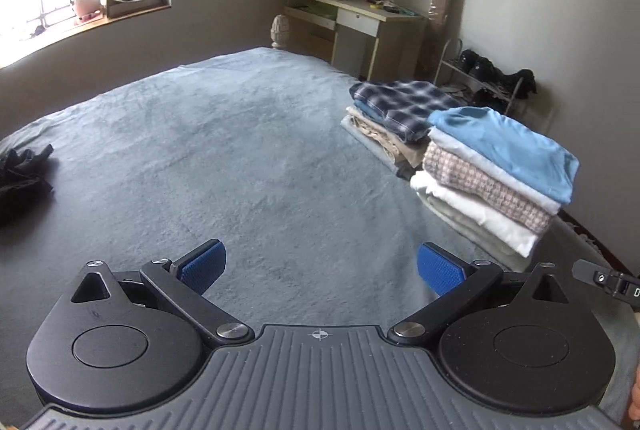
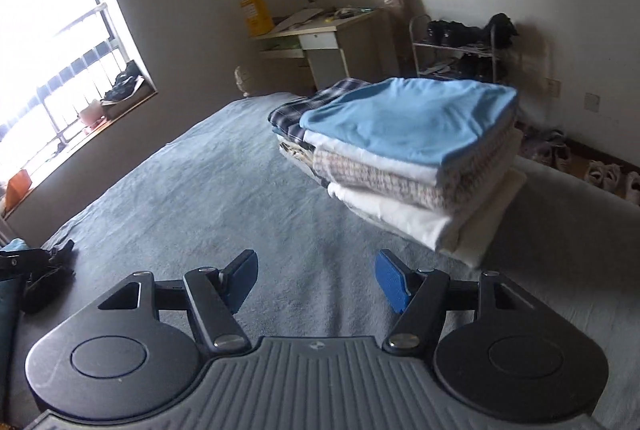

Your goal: Fold clothes

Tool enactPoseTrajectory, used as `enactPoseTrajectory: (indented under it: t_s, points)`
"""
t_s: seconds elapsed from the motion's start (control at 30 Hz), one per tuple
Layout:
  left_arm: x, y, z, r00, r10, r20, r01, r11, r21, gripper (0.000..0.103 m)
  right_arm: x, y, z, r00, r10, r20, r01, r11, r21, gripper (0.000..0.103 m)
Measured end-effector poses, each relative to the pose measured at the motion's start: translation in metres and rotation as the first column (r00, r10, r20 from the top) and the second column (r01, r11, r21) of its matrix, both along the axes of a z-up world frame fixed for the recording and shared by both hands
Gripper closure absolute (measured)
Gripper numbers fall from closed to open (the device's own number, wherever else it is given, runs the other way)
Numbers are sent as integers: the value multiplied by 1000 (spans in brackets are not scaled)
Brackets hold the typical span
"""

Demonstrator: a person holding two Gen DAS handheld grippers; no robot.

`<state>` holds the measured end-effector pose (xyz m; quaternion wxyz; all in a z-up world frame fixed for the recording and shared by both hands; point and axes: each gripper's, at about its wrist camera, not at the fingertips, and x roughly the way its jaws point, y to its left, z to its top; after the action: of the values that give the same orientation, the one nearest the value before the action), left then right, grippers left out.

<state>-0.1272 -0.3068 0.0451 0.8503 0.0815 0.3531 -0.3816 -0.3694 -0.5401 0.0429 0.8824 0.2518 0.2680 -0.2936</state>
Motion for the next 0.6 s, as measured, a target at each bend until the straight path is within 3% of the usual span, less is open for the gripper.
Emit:
enactPoseTrajectory:
  t_s: [0.13, 0.27, 0.47, 0.6]
  points:
    - [-9, 19, -36, 998, -51, 27, 51, 998, -20, 0, -5, 54, -28, 998, -69, 1, 69, 998, -16, 28]
    - [-18, 53, -46, 1000, -11, 0, 11, 999, -52, 0, -9, 99, -46, 996, -84, -33, 83, 996, -31, 27]
    - [-38, 91, -27, 988, 141, 54, -141, 990, -17, 0, -14, 136, -31, 996, -77, -46, 73, 994, -78, 23]
    - [-65, 98, -10, 981, 128, 146, -135, 990, 37, 0, -23, 156, -12, 997, -77, -31, 73, 989, -125, 12]
